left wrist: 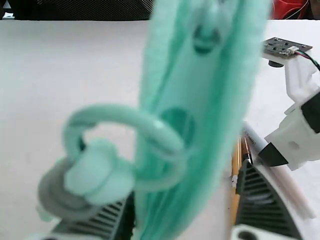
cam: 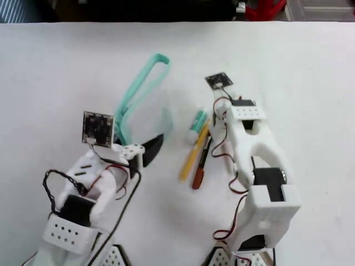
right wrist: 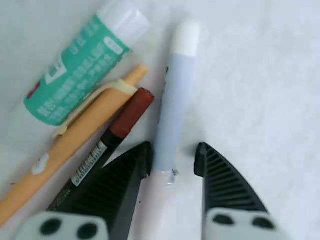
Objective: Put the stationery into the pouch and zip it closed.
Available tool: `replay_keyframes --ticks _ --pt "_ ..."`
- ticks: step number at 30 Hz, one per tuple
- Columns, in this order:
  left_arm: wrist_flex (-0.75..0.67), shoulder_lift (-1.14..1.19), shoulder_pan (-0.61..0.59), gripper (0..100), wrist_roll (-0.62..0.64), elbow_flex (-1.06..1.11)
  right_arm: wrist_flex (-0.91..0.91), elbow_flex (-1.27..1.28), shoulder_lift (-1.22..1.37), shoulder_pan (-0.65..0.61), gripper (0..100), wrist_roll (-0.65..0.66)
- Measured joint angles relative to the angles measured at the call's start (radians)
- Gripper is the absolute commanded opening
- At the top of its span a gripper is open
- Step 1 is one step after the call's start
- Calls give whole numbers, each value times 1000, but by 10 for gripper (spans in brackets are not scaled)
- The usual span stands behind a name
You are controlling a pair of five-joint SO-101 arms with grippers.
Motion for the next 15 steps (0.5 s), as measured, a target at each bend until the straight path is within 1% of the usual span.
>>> replay_keyframes --ticks 3,4,6,7,8,15 --pt "0 0 0 293 0 0 0 0 0 0 130 0" --pt "0 0 0 293 0 0 0 0 0 0 111 0" --pt "0 0 0 293 0 0 0 0 0 0 29 -2" --pt "0 0 0 293 0 0 -3 -2 0 0 6 -2" --pt "0 0 0 293 0 0 -8 -2 0 0 29 0" --pt "0 0 0 293 0 0 -9 -5 2 9 18 0"
